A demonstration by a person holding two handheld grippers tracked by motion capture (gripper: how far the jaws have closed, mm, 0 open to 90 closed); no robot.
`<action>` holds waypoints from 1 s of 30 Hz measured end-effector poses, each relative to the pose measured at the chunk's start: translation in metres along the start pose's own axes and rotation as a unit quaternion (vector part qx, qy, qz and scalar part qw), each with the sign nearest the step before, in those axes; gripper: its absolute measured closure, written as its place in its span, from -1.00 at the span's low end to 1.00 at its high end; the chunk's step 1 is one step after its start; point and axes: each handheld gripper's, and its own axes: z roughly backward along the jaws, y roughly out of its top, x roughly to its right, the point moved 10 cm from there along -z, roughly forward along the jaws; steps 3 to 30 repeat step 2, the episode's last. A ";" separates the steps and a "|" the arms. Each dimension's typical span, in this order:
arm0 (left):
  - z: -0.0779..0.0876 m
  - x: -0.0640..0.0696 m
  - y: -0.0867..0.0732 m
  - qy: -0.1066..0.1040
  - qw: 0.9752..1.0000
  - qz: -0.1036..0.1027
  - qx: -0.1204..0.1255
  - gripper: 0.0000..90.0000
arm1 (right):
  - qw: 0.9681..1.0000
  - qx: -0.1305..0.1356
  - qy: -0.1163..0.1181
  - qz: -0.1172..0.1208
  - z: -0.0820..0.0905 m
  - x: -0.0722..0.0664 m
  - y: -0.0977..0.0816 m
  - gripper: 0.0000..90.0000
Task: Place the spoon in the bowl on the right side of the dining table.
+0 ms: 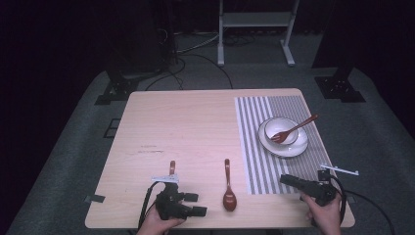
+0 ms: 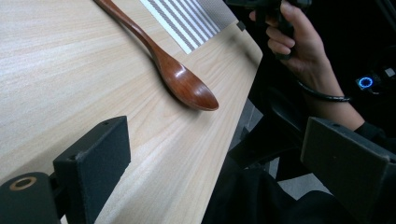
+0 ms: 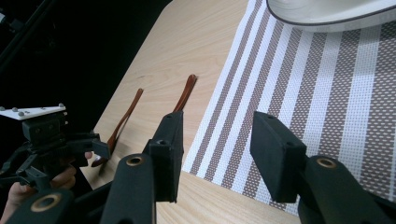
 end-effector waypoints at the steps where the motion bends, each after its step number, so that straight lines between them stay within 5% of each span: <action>1: 0.000 0.000 0.000 0.001 1.000 -0.001 0.001 -0.84 | 1.000 0.001 0.002 -0.001 0.000 0.000 -0.001 0.17; 30: 0.000 -0.001 0.001 0.000 1.000 -0.002 0.001 -0.84 | 1.000 0.002 0.003 0.000 0.000 0.000 -0.002 0.16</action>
